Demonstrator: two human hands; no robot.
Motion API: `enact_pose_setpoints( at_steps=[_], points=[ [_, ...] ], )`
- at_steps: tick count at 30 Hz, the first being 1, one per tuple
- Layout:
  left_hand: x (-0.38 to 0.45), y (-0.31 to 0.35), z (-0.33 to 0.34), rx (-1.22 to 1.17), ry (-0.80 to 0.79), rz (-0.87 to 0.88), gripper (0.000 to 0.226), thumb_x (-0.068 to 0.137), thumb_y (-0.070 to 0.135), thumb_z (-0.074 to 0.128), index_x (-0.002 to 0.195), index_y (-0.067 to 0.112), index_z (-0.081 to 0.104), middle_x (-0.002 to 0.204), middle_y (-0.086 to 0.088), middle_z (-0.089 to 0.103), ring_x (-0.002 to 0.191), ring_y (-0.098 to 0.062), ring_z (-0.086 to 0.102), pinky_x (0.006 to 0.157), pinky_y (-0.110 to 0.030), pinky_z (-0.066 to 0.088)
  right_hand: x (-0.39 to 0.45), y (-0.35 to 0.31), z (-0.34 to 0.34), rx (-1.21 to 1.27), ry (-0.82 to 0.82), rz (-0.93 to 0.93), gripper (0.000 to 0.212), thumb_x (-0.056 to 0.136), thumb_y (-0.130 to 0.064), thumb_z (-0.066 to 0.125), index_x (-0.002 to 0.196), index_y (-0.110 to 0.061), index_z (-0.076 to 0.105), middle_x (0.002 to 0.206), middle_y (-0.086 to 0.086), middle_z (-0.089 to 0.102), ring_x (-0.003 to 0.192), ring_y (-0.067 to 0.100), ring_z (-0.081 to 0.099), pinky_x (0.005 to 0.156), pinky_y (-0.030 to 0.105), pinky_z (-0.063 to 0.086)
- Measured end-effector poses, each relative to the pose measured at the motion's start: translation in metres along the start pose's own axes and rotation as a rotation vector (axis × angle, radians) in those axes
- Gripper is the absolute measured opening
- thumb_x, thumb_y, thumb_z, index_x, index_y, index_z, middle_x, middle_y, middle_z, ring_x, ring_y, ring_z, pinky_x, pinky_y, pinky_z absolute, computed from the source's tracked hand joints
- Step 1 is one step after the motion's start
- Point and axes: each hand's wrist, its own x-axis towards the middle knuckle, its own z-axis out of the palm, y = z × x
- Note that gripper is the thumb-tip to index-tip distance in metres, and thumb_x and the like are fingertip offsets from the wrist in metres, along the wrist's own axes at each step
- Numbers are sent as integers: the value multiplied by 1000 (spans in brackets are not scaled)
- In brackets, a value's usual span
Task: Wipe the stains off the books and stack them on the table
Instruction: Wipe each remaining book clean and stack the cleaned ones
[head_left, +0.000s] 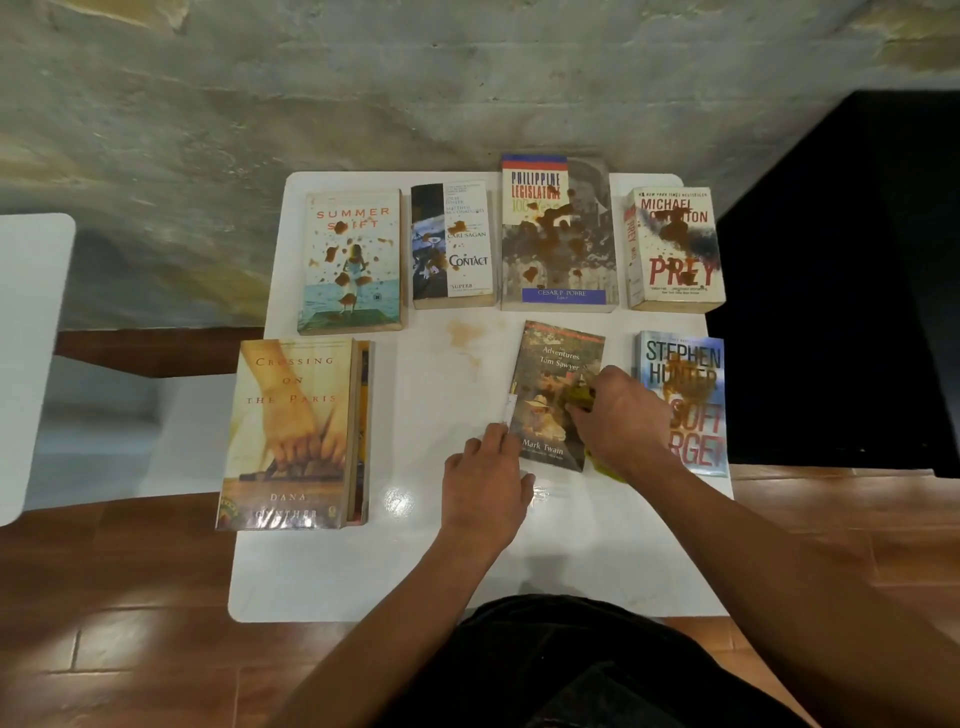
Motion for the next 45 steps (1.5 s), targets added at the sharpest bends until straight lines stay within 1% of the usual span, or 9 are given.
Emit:
enact_pose_setpoints(
  at_steps=[8,15,18,22,26,29,36,40,45],
  points=[
    [-1,0,3,10,2,0,56,101,41,50,150,19,33,158,0,25,134,-23,40,103,-37,40,19,-11,3,37,65,-26,26,91,-42,67,105,-21,60,85,-4,63,71,15,53,61,27,39],
    [-3,-3,4,36,2,-2,58,101,44,51,150,20,31,158,-1,24,134,-23,39,102,-37,42,-6,-15,14,28,-9,-124,27,90,-44,68,104,-23,62,89,-4,67,74,14,64,63,27,52],
    [-3,-3,4,48,9,18,59,101,44,50,151,22,29,158,0,24,135,-23,40,104,-37,41,-13,-6,15,-44,-35,-203,27,89,-43,69,110,-26,67,97,-5,69,77,14,65,64,25,51],
    [-1,-10,-2,77,-11,71,59,101,41,50,152,23,28,158,2,25,135,-22,41,105,-38,39,11,-1,-3,-64,-39,-133,25,92,-41,67,103,-20,59,82,-4,62,71,15,61,63,28,52],
    [4,-16,-9,86,-30,92,55,100,42,50,150,24,35,154,4,31,130,-22,46,101,-39,42,33,-12,-13,-60,28,-88,25,91,-38,67,103,-18,59,85,-2,65,74,18,62,66,31,52],
    [4,-15,-11,80,-45,86,57,99,44,51,150,23,35,153,5,31,129,-22,46,100,-39,42,34,-20,-7,-11,26,-84,27,91,-38,68,104,-16,58,85,-1,65,73,17,60,63,29,47],
    [2,-17,-8,84,-65,95,63,99,45,51,154,24,27,160,5,22,135,-22,39,102,-40,41,15,-17,0,-84,-62,-289,21,92,-41,66,98,-21,60,78,-7,57,70,12,57,60,26,41],
    [1,-22,-11,87,-119,132,63,101,43,49,156,24,25,163,5,19,140,-22,35,106,-42,42,32,-12,-14,-145,-54,-243,23,93,-41,65,98,-19,59,80,-4,60,71,15,57,61,28,42],
    [3,-26,-18,57,-148,148,62,102,44,48,157,27,25,166,8,14,144,-20,30,110,-42,40,47,-28,-20,-86,25,-151,26,93,-36,65,104,-14,56,91,3,66,76,19,57,66,31,46]
  ],
)
